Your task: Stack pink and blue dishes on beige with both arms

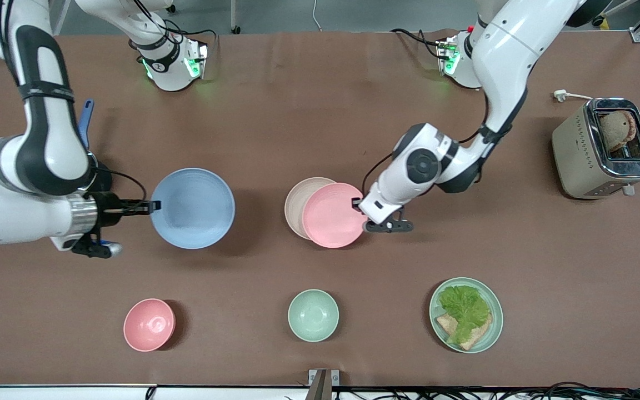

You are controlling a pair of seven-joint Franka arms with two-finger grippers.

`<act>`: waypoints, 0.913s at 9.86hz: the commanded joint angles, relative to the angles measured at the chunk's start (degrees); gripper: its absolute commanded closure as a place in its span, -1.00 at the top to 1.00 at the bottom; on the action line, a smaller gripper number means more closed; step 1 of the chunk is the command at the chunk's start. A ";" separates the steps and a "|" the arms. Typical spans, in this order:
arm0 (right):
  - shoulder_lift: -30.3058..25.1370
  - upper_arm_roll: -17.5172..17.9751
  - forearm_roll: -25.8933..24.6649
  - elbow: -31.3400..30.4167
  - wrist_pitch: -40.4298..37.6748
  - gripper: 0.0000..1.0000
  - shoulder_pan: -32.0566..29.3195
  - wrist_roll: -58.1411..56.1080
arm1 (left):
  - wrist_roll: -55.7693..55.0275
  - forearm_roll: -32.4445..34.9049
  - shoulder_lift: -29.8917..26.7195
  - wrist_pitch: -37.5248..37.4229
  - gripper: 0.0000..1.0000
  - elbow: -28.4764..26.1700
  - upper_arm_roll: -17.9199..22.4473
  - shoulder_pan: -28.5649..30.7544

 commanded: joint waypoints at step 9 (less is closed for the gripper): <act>-0.83 14.54 3.98 -12.70 20.55 -0.99 1.74 2.59 | -0.84 13.40 -15.12 -15.23 1.00 -3.23 3.78 0.00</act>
